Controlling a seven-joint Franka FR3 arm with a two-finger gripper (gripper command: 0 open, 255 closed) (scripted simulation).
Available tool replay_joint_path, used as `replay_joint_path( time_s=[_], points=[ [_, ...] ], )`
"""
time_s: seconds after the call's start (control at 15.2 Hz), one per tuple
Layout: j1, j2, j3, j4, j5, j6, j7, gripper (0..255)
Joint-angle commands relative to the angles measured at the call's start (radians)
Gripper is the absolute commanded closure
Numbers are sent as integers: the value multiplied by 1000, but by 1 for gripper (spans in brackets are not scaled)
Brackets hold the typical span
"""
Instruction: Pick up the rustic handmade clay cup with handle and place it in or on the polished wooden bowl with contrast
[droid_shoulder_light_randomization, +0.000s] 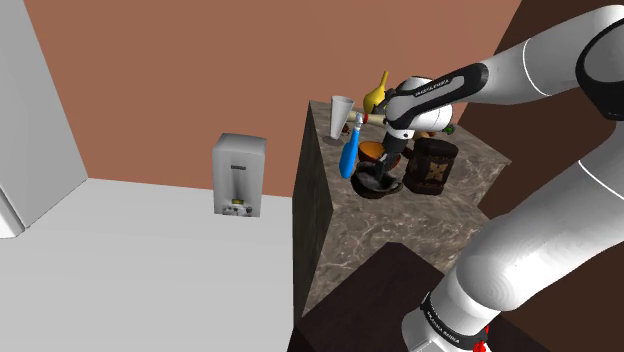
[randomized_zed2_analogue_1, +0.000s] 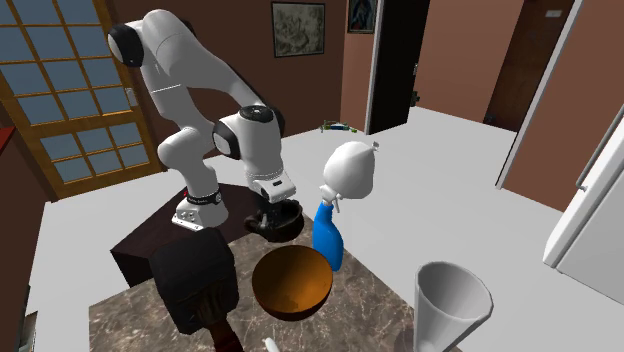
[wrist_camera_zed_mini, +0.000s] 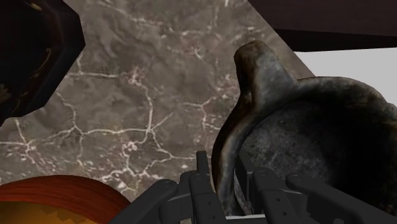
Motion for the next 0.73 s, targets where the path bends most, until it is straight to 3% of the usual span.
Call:
replay_joint_path(
  time_s=[0.0, 0.66],
  points=[
    [-1, -17, 5, 15, -6, -31, 7, 255],
    [-7, -89, 29, 95, -26, -178, 30, 255]
  ],
)
